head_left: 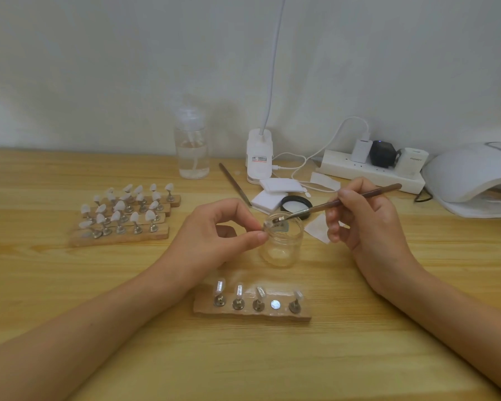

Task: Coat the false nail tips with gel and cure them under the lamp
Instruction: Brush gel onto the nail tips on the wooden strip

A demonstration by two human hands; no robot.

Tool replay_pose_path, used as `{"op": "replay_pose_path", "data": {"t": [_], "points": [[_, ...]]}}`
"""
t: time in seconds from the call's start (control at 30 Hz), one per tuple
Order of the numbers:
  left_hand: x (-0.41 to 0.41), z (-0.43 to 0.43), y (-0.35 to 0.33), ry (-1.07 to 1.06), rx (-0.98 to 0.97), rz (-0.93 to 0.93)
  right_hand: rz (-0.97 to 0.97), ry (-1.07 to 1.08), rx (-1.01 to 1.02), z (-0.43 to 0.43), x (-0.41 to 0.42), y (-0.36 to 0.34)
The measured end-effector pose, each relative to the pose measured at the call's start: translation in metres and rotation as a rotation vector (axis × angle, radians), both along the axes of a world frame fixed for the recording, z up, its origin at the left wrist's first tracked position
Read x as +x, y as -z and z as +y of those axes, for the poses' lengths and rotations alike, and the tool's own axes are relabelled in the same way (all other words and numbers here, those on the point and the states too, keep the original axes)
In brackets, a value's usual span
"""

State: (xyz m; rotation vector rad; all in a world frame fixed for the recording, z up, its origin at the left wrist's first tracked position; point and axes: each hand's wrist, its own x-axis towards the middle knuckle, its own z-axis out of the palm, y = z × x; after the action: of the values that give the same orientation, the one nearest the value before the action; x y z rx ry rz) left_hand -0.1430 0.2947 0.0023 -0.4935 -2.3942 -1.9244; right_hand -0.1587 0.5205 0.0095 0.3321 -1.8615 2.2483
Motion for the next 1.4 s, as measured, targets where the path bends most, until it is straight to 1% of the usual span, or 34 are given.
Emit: {"op": "replay_pose_path", "data": {"t": [0.07, 0.13, 0.23, 0.3, 0.37, 0.47, 0.57, 0.63, 0.7, 0.77, 0.93, 1.03, 1.1, 1.2, 1.27, 1.33, 1.4], "points": [[-0.0003, 0.0002, -0.0001, -0.001, -0.007, 0.015, 0.032, -0.049, -0.029, 0.0001, 0.0006, -0.0008], [-0.0005, 0.0003, -0.0002, -0.002, -0.014, 0.026, 0.051, -0.089, 0.001, -0.0013, 0.0017, -0.0009], [-0.0007, 0.0001, 0.0003, -0.002, -0.004, 0.055, 0.001, -0.035, 0.033, -0.0011, 0.0007, 0.0000], [-0.0004, 0.0003, 0.0003, 0.002, -0.005, 0.073, -0.020, -0.009, -0.002, 0.0004, -0.0003, -0.0003], [-0.0005, 0.0004, 0.0007, -0.001, -0.017, 0.083, -0.002, -0.050, -0.046, 0.0002, 0.0005, -0.0016], [-0.0007, -0.0001, 0.0011, -0.004, -0.027, 0.089, 0.014, -0.116, -0.014, -0.0017, 0.0030, -0.0016], [-0.0011, 0.0001, 0.0014, -0.001, -0.018, 0.090, -0.021, -0.044, 0.015, -0.0007, 0.0009, 0.0000], [-0.0015, 0.0002, 0.0018, 0.000, -0.016, 0.092, -0.032, -0.023, -0.013, -0.0001, 0.0001, -0.0005], [-0.0019, 0.0001, 0.0022, 0.002, -0.015, 0.096, -0.006, -0.074, -0.042, -0.0008, 0.0008, -0.0016], [-0.0024, -0.0002, 0.0026, 0.005, -0.013, 0.097, 0.015, -0.130, -0.027, -0.0027, 0.0025, -0.0028], [-0.0038, 0.0002, 0.0039, 0.004, -0.006, 0.093, -0.020, -0.026, 0.000, -0.0010, -0.0003, 0.0000], [-0.0043, 0.0000, 0.0045, 0.006, -0.008, 0.089, 0.011, -0.083, -0.039, -0.0009, 0.0003, -0.0010], [-0.0047, -0.0004, 0.0048, 0.010, -0.012, 0.096, 0.023, -0.122, -0.013, -0.0023, 0.0017, -0.0013], [-0.0047, -0.0003, 0.0049, 0.010, -0.007, 0.100, -0.005, -0.052, 0.019, -0.0009, -0.0004, 0.0009], [-0.0044, -0.0002, 0.0050, 0.011, -0.009, 0.098, -0.010, -0.036, -0.018, 0.0005, -0.0008, 0.0008], [-0.0043, -0.0006, 0.0049, 0.010, -0.012, 0.095, 0.019, -0.089, -0.040, 0.0000, 0.0004, -0.0007], [-0.0044, -0.0016, 0.0053, 0.015, -0.014, 0.099, 0.030, -0.126, -0.009, -0.0019, 0.0023, -0.0012]]}}
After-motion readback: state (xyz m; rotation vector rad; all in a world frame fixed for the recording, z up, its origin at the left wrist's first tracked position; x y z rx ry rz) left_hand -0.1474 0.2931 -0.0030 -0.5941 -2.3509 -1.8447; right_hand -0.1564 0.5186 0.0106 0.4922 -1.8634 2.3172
